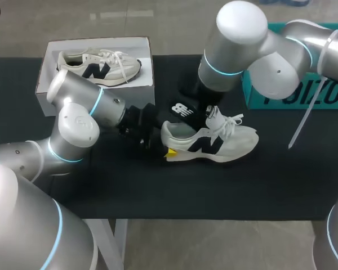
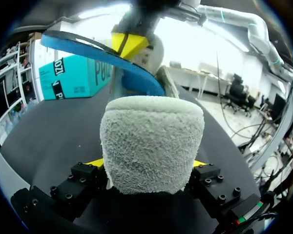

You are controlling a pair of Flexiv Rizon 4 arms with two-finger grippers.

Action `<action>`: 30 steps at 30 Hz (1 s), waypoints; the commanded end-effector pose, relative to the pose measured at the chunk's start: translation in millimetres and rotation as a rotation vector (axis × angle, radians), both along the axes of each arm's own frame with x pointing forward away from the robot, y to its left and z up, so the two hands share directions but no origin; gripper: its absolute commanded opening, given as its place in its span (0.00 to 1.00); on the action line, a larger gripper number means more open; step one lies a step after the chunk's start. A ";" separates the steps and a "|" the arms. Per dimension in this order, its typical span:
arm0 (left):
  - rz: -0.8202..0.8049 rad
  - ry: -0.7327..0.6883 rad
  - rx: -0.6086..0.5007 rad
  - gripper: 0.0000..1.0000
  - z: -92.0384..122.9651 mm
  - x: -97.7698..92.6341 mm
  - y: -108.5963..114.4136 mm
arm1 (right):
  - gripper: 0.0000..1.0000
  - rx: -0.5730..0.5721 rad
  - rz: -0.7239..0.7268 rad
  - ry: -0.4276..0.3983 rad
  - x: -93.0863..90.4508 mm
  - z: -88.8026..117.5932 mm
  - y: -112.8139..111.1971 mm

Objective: Take the shoe out of the shoebox, open the shoe tongue, remove and reinsert the insole, then place the shoe into the shoebox

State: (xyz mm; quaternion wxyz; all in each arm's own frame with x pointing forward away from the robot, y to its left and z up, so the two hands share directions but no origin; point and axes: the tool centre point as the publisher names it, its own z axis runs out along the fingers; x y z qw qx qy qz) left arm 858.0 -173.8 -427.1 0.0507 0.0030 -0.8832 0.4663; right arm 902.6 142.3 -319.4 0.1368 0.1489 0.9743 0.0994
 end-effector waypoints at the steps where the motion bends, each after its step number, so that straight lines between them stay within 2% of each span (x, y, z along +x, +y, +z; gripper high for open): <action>1: -0.003 0.002 0.001 0.00 -1.5 0.7 -1.6 | 0.00 0.105 -0.026 -0.028 5.0 3.0 1.9; 8: -0.003 0.002 0.001 0.00 -1.5 0.7 -1.6 | 0.00 0.357 -0.084 -0.101 4.2 14.7 1.4; 13: -0.003 0.002 0.001 0.00 -1.5 0.7 -1.6 | 0.00 0.505 -0.076 -0.165 3.9 32.9 1.5; 16: -0.003 0.002 0.001 0.00 -1.5 0.7 -1.6 | 0.00 0.514 -0.035 -0.216 1.2 48.5 -1.2; 17: -0.003 0.002 0.001 0.00 -1.5 0.7 -1.6 | 0.00 0.471 0.007 -0.213 -0.5 53.5 -2.4; 30: -0.003 0.002 0.001 0.00 -1.5 0.7 -1.6 | 0.00 0.471 0.007 -0.213 -0.5 53.5 -2.4</action>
